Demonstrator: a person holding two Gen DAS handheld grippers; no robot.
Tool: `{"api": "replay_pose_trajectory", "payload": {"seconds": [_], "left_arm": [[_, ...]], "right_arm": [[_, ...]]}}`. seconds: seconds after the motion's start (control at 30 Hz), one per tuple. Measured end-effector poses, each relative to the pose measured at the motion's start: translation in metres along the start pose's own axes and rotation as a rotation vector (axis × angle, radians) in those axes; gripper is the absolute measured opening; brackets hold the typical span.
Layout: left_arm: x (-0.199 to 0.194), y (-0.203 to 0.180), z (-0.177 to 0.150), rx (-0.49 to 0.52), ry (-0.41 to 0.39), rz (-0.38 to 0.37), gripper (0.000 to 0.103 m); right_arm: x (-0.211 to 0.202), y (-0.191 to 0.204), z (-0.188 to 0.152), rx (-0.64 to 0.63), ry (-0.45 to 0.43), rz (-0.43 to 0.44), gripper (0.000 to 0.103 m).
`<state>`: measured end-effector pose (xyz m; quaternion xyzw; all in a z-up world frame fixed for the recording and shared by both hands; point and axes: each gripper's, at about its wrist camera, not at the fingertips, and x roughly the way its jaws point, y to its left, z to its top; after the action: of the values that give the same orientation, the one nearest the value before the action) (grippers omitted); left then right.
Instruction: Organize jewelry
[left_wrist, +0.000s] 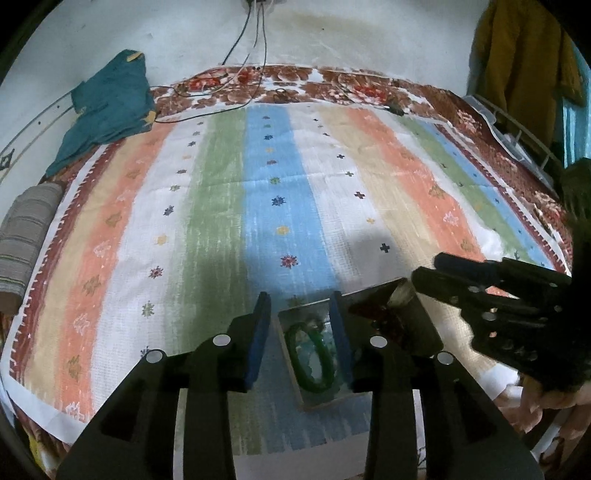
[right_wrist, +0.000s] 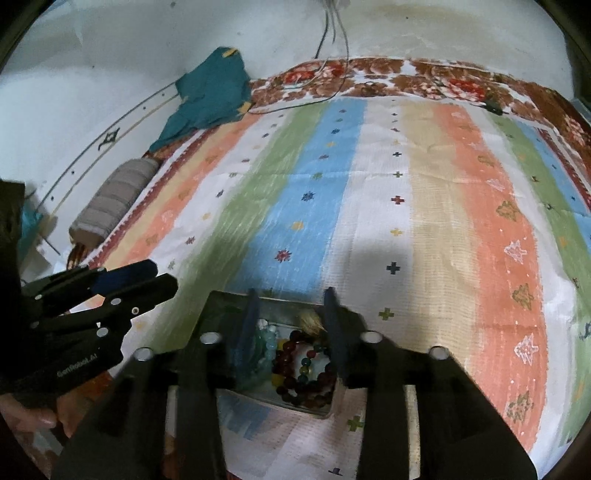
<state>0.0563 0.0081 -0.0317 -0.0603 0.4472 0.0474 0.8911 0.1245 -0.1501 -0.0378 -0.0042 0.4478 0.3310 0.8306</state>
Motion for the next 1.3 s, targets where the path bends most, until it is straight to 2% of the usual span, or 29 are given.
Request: {"api": "replay_pose_trajectory", "payload": {"seconds": [0.07, 0.13, 0.27, 0.33, 0.4, 0.6, 0.77, 0.9, 1.3], "left_arm": [[-0.001, 0.001, -0.002, -0.002, 0.006, -0.008, 0.034], [-0.004, 0.002, -0.003, -0.005, 0.001, -0.005, 0.038], [-0.011, 0.002, -0.009, 0.01, -0.013, -0.004, 0.056], [-0.016, 0.0, -0.014, 0.03, -0.021, 0.0, 0.064], [-0.021, -0.005, -0.02, 0.057, -0.031, 0.005, 0.076], [-0.035, -0.018, -0.032, 0.147, -0.07, 0.031, 0.095], [-0.04, -0.019, -0.037, 0.166, -0.075, 0.036, 0.097], [-0.041, -0.015, -0.04, 0.14, -0.061, 0.023, 0.097], [-0.057, -0.016, -0.049, 0.092, -0.123, -0.027, 0.097]], "right_arm": [[-0.004, -0.002, -0.001, 0.011, -0.01, -0.001, 0.038], [-0.007, -0.004, -0.002, 0.019, -0.018, -0.001, 0.039], [-0.015, -0.004, -0.009, 0.012, -0.039, -0.023, 0.049], [-0.02, -0.003, -0.012, -0.002, -0.056, -0.043, 0.059], [-0.027, -0.001, -0.015, -0.01, -0.077, -0.057, 0.064], [-0.038, 0.004, -0.029, -0.047, -0.097, -0.091, 0.075], [-0.051, 0.008, -0.04, -0.066, -0.132, -0.106, 0.087], [-0.063, 0.01, -0.048, -0.073, -0.168, -0.114, 0.094], [-0.079, 0.012, -0.065, -0.08, -0.198, -0.099, 0.095]]}}
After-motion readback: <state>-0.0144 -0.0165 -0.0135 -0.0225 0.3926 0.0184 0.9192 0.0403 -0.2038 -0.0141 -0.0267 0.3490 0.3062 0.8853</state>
